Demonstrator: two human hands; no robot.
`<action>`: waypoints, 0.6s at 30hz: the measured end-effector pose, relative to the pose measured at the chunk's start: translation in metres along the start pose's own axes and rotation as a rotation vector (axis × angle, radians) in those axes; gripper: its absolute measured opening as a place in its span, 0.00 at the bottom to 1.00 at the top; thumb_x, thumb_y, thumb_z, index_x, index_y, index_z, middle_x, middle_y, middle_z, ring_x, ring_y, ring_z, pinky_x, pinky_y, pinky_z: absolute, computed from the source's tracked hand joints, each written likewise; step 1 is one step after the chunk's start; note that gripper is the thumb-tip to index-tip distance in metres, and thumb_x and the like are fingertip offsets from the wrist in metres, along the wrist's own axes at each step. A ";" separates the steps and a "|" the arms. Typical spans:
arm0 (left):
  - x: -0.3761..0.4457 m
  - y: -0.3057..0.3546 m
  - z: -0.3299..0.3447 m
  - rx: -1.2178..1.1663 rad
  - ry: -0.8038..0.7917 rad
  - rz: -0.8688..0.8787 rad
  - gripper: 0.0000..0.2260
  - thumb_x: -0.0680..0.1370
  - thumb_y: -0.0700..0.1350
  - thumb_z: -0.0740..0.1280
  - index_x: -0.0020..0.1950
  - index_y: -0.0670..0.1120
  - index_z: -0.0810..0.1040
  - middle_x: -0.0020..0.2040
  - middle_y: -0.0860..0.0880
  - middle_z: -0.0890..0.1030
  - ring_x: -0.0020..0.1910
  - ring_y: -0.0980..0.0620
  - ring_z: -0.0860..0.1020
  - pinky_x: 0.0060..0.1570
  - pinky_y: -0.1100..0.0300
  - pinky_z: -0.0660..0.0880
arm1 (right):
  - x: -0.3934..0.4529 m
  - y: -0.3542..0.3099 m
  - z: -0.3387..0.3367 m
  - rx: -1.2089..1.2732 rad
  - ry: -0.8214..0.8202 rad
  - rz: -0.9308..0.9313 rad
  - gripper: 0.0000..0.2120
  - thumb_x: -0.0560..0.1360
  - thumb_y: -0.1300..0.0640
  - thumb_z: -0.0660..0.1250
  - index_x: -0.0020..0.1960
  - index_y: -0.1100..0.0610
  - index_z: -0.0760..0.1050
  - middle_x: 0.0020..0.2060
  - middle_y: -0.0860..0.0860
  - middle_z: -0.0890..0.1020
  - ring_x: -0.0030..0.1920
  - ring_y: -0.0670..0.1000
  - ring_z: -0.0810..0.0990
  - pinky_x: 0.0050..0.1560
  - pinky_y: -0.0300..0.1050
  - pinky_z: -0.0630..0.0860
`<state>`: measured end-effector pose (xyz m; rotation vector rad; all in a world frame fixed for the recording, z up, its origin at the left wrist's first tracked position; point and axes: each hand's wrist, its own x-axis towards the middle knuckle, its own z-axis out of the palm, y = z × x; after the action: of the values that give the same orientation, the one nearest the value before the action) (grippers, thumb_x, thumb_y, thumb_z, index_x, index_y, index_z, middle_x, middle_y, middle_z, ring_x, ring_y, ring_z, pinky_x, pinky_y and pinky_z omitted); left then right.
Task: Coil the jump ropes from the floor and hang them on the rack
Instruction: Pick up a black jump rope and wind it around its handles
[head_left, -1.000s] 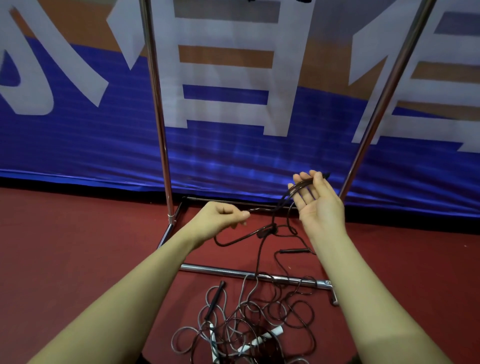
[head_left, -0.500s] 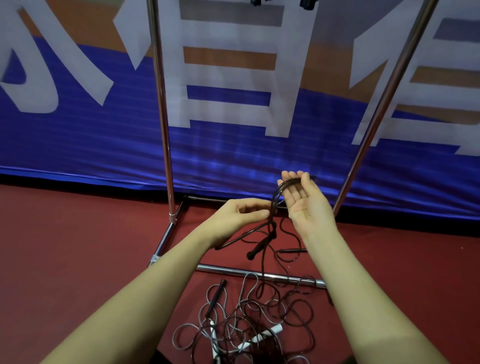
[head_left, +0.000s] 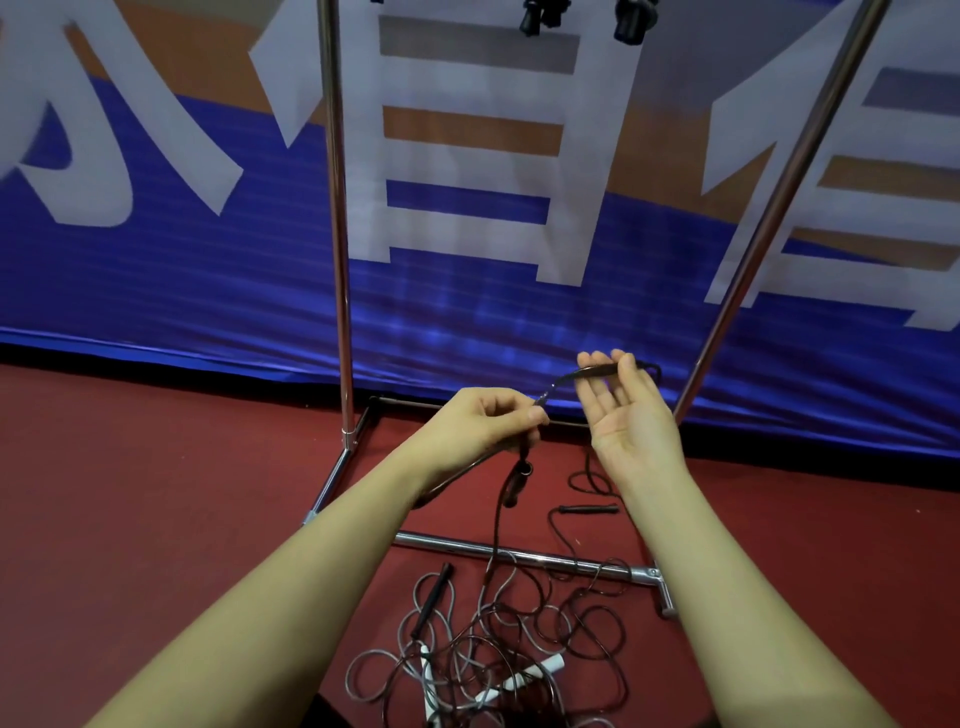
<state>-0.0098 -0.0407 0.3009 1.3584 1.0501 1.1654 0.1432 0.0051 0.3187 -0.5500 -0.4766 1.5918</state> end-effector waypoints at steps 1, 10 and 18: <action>0.001 0.000 0.000 -0.034 0.037 -0.003 0.06 0.79 0.39 0.64 0.45 0.39 0.79 0.35 0.48 0.79 0.34 0.58 0.77 0.40 0.68 0.74 | 0.001 0.002 -0.001 -0.028 -0.006 0.014 0.06 0.80 0.59 0.60 0.49 0.61 0.74 0.41 0.55 0.84 0.44 0.52 0.85 0.40 0.44 0.82; 0.012 0.008 -0.018 -0.179 0.393 0.067 0.09 0.79 0.38 0.64 0.39 0.42 0.79 0.30 0.51 0.79 0.26 0.59 0.71 0.34 0.68 0.70 | -0.005 0.034 -0.009 -0.773 -0.324 0.199 0.10 0.80 0.59 0.57 0.55 0.57 0.76 0.51 0.53 0.82 0.53 0.44 0.79 0.55 0.36 0.70; 0.010 0.012 -0.035 -0.221 0.446 0.057 0.05 0.77 0.44 0.68 0.43 0.47 0.83 0.40 0.50 0.79 0.40 0.53 0.75 0.42 0.64 0.73 | -0.002 0.056 -0.005 -0.918 -0.514 0.129 0.11 0.80 0.60 0.58 0.56 0.50 0.76 0.58 0.50 0.76 0.54 0.37 0.73 0.56 0.30 0.66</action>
<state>-0.0433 -0.0265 0.3141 0.9813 1.1542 1.6239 0.1021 -0.0018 0.2816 -0.8544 -1.6246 1.5768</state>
